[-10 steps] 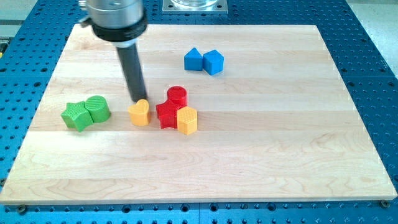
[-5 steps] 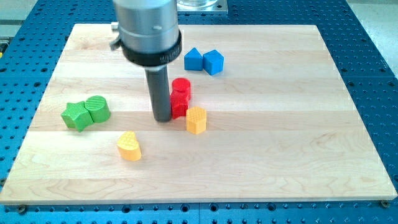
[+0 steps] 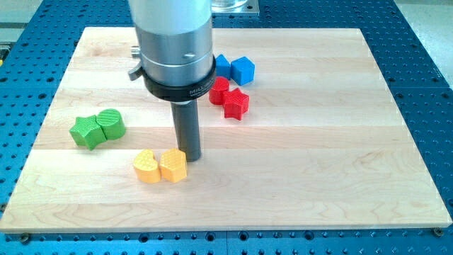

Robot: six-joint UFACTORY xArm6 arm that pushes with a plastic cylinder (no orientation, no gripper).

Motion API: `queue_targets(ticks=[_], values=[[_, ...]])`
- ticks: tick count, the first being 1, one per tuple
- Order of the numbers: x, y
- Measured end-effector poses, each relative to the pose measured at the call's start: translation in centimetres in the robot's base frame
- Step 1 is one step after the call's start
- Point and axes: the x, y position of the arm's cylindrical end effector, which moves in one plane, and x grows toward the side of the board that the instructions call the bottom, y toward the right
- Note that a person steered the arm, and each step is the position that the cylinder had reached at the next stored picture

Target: Slide the red blocks towards the blue blocks

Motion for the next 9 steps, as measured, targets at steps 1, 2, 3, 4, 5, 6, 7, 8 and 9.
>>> queue_targets(ticks=[1, 2, 3, 4, 5, 6, 7, 8, 9], values=[[-2.9, 4.4], [-8.9, 13.7], [-13.6, 13.9], [-16.5, 9.7], [-18.7, 6.9], [-16.9, 6.9], [-17.0, 3.3], [-15.8, -1.5], [-14.6, -5.9]])
